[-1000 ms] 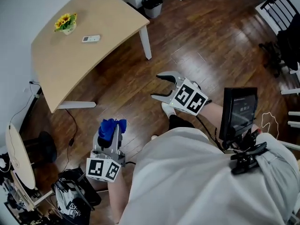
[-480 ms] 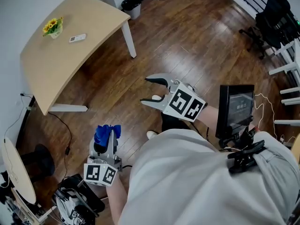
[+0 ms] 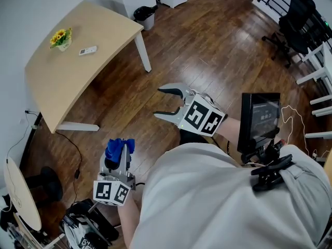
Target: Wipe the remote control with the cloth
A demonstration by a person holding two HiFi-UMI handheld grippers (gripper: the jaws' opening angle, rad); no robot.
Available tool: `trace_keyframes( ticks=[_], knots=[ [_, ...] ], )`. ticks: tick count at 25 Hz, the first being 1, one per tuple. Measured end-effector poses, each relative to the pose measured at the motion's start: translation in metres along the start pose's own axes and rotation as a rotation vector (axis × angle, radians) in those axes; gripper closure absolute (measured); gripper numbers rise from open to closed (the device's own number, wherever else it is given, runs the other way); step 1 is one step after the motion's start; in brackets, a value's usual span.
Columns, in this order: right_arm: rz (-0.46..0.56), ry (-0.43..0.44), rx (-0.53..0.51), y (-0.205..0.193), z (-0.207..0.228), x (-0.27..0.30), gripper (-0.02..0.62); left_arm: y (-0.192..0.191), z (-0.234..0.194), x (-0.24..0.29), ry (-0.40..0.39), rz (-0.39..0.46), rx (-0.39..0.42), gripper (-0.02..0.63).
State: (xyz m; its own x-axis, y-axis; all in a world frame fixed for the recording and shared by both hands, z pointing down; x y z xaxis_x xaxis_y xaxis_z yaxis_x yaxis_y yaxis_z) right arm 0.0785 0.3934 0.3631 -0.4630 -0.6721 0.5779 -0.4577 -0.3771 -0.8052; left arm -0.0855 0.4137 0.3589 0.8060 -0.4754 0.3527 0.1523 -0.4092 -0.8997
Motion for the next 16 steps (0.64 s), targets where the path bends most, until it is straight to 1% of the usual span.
trace_keyframes(
  ticks=[7,16],
  knots=[
    [0.005,-0.001,-0.030,0.010,-0.001,0.002,0.299,0.001,-0.001,-0.003,0.007,0.010,0.002,0.462],
    [0.000,-0.002,-0.034,0.001,0.009,-0.005,0.299,0.001,0.006,0.008,0.015,0.002,0.000,0.462]
  ],
)
Point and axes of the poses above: the fingertips, and each gripper's own axes: x forward along the fingers, z to its right, y out of its top, the point moved 1 cm from there along -x, backward along the fingers, and after that the axes turned 8 degrees about -z, right-handed, at the moved point
